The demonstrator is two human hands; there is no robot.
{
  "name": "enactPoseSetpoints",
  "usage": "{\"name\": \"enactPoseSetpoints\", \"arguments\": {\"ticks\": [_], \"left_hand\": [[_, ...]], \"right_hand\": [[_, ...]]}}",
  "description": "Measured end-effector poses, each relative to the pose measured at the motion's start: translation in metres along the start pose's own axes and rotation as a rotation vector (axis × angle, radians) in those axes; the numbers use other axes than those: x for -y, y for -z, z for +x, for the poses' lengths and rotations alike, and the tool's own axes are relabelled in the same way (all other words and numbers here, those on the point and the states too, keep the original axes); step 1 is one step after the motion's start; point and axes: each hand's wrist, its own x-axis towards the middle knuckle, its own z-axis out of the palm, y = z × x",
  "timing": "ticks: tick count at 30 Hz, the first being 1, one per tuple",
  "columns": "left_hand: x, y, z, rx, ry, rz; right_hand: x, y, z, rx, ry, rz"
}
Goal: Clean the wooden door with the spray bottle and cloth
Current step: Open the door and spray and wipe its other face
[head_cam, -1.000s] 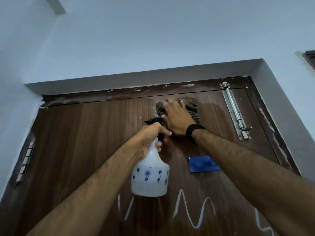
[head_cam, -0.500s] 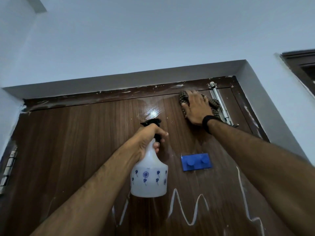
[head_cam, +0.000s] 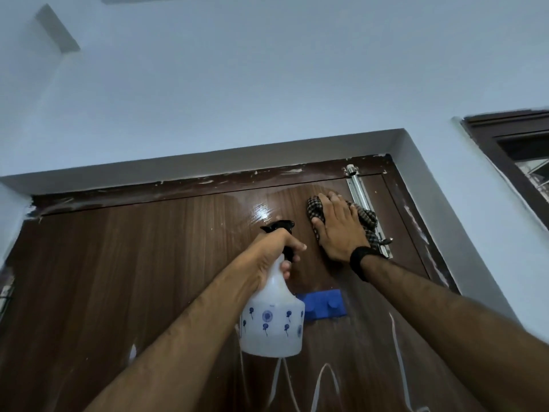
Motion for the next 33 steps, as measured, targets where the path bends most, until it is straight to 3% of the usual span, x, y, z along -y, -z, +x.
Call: {"name": "enactPoseSetpoints", "arguments": {"ticks": [6, 11, 16, 26, 33], "left_hand": [[0.001, -0.021, 0.013, -0.075, 0.031, 0.057], [0.009, -0.033, 0.016, -0.11, 0.058, 0.085], [0.01, -0.032, 0.015, -0.183, 0.029, 0.066], [0.003, 0.022, 0.004, -0.272, 0.04, 0.133], [-0.004, 0.074, -0.011, -0.32, 0.017, 0.146]], "right_hand": [[-0.007, 0.011, 0.03, 0.01, 0.001, 0.0], [-0.003, -0.007, -0.004, -0.114, 0.042, 0.04], [-0.001, -0.019, -0.03, -0.12, 0.147, 0.022], [0.02, -0.013, 0.045, -0.068, 0.024, 0.013], [0.117, -0.049, -0.005, 0.045, 0.407, 0.043]]}}
